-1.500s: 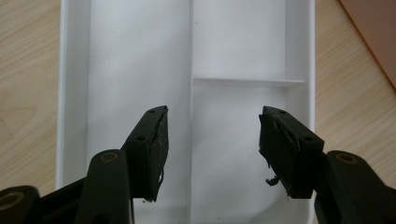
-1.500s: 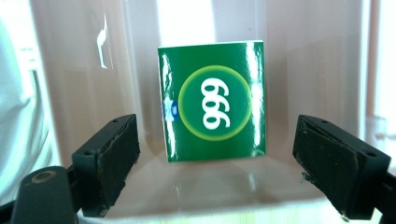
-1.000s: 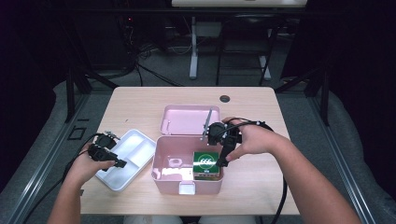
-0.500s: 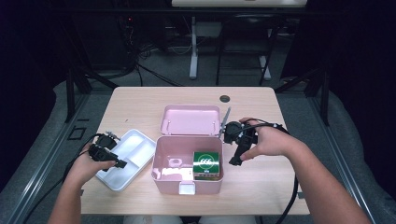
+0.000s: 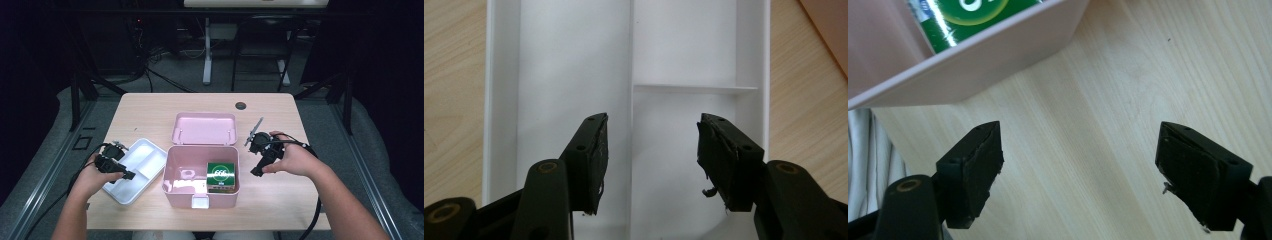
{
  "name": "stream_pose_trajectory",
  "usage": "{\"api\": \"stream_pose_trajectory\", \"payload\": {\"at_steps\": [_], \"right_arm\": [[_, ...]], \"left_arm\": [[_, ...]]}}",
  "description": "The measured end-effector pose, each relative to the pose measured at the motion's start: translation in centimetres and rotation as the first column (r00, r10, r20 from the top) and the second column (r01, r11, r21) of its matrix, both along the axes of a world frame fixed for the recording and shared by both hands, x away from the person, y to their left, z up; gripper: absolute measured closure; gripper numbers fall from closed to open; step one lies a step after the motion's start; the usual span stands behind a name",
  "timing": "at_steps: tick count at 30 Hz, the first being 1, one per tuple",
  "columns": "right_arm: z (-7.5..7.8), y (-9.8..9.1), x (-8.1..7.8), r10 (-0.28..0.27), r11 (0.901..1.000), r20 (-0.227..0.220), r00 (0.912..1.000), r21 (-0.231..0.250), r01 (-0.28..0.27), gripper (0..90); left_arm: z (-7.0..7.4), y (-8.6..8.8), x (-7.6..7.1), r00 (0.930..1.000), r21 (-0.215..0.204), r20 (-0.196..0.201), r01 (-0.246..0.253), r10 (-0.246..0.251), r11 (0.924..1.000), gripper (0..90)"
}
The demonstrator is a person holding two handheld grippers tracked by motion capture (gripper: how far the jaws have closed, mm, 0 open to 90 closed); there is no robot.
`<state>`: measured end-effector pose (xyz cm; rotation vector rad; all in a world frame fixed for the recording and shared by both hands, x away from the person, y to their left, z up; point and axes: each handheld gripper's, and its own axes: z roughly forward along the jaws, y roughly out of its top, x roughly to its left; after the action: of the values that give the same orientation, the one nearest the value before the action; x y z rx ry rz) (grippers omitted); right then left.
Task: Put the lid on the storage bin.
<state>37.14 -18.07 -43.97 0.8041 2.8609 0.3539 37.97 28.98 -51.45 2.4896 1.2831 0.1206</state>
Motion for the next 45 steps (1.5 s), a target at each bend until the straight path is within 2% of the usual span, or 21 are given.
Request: {"api": "stream_pose_trajectory", "payload": {"at_steps": [3, 6, 9, 10, 13, 15, 16, 17, 19, 23, 26, 29, 30, 32, 34, 35, 38, 41, 43, 44, 45], "right_arm": [[-0.9, -0.5, 0.1, -0.08, 0.9961, 0.023, 0.9966, 0.04, 0.079, 19.3], [-1.9, -1.1, 0.2, -0.16, 0.9855, 0.07, 0.9847, 0.069, 0.155, 20.5], [-3.1, -1.6, 0.1, -0.238, 0.9661, 0.08, 0.9681, 0.123, 0.227, 23.4], [-3.5, -1.7, 0.0, -0.262, 0.9597, 0.09, 0.9608, 0.129, 0.25, 23.8], [-4.3, -1.9, -0.2, -0.304, 0.9459, 0.104, 0.9468, 0.15, 0.288, 24.5], [-4.7, -2.0, -0.5, -0.345, 0.9239, 0.08, 0.9352, 0.205, 0.323, 24.7], [-5.0, -2.1, -0.6, -0.354, 0.9157, 0.077, 0.9322, 0.232, 0.328, 24.8], [-5.3, -2.2, -0.8, -0.369, 0.9029, 0.073, 0.9267, 0.265, 0.338, 24.8], [-5.8, -2.2, -1.1, -0.387, 0.8897, 0.083, 0.9182, 0.295, 0.349, 24.9], [-7.1, -2.4, -1.5, -0.414, 0.8761, 0.134, 0.9006, 0.328, 0.354, 25.7], [-7.8, -2.9, -1.7, -0.425, 0.8661, 0.166, 0.89, 0.361, 0.346, 26.6], [-8.3, -3.5, -2.0, -0.448, 0.8421, 0.173, 0.8771, 0.411, 0.349, 29.2], [-8.4, -3.7, -2.1, -0.451, 0.8371, 0.169, 0.8766, 0.421, 0.349, 30.3], [-8.7, -3.9, -2.3, -0.463, 0.8265, 0.173, 0.8694, 0.439, 0.352, 31.9], [-9.0, -4.1, -2.4, -0.476, 0.8182, 0.182, 0.8606, 0.45, 0.357, 32.4], [-9.1, -4.2, -2.4, -0.477, 0.8177, 0.19, 0.8582, 0.454, 0.354, 32.5], [-9.2, -4.6, -2.6, -0.494, 0.8044, 0.197, 0.8467, 0.473, 0.359, 37.1], [-9.1, -5.0, -2.9, -0.517, 0.7831, 0.224, 0.8264, 0.514, 0.351, 40.1], [-9.1, -5.3, -3.0, -0.532, 0.7639, 0.229, 0.815, 0.545, 0.346, 41.8], [-9.1, -5.3, -3.0, -0.537, 0.7552, 0.228, 0.8125, 0.559, 0.342, 42.5], [-9.1, -5.3, -3.1, -0.537, 0.7544, 0.226, 0.8126, 0.56, 0.342, 42.9]], "left_arm": [[-0.1, 0.0, 0.0, 1.0, 0.002, -0.003, 0.0, 0.0, 1.0, 46.9], [-0.1, 0.0, 0.0, 1.0, 0.007, 0.002, -0.001, 0.001, 1.0, 47.9], [-0.3, 0.2, 0.1, 1.0, 0.008, 0.001, -0.001, 0.001, 1.0, 49.4], [-0.3, 0.3, 0.1, 1.0, 0.008, 0.001, -0.003, 0.003, 1.0, 49.7], [-0.4, 0.5, 0.2, 0.9998, 0.003, 0.01, -0.018, 0.018, 0.9998, 50.6], [-0.3, 0.6, 0.2, 0.9996, 0.003, 0.013, -0.023, 0.023, 0.9997, 51.1], [-0.2, 0.7, 0.1, 0.9995, 0.0, 0.015, -0.026, 0.026, 0.9997, 51.3], [-0.2, 0.6, 0.1, 0.9995, 0.0, 0.018, -0.027, 0.027, 0.9996, 51.4], [0.0, 0.6, 0.1, 0.9994, -0.005, 0.018, -0.029, 0.029, 0.9996, 52.4], [0.3, 0.3, -0.1, 0.9987, 0.0, 0.038, -0.033, 0.033, 0.9995, 55.1], [0.5, 0.2, -0.1, 0.9991, 0.03, 0.034, -0.024, 0.023, 0.9993, 55.7], [0.8, 0.0, 0.0, 0.9993, 0.077, 0.037, -0.009, 0.006, 0.997, 56.6], [1.0, 0.0, 0.1, 0.9993, 0.077, 0.036, -0.009, 0.006, 0.997, 56.9], [1.4, 0.0, 0.3, 0.9993, 0.063, 0.034, -0.017, 0.015, 0.9978, 58.2], [1.7, -0.1, 0.5, 0.9996, 0.07, 0.026, -0.015, 0.013, 0.9974, 59.2], [1.9, -0.2, 0.5, 0.9996, 0.072, 0.025, -0.016, 0.014, 0.9973, 59.6], [2.3, -0.3, 0.8, 0.9999, 0.063, 0.009, -0.013, 0.013, 0.9979, 62.3], [2.5, -0.6, 0.9, 1.0, 0.098, 0.002, -0.003, 0.002, 0.9952, 63.4], [2.5, -0.8, 1.0, 0.9999, 0.11, -0.007, 0.012, -0.011, 0.9939, 63.5], [2.5, -0.9, 1.1, 0.9997, 0.118, -0.018, 0.019, -0.017, 0.9929, 64.0], [2.4, -1.0, 1.3, 0.9996, 0.126, -0.021, 0.02, -0.018, 0.9918, 64.3]]}}
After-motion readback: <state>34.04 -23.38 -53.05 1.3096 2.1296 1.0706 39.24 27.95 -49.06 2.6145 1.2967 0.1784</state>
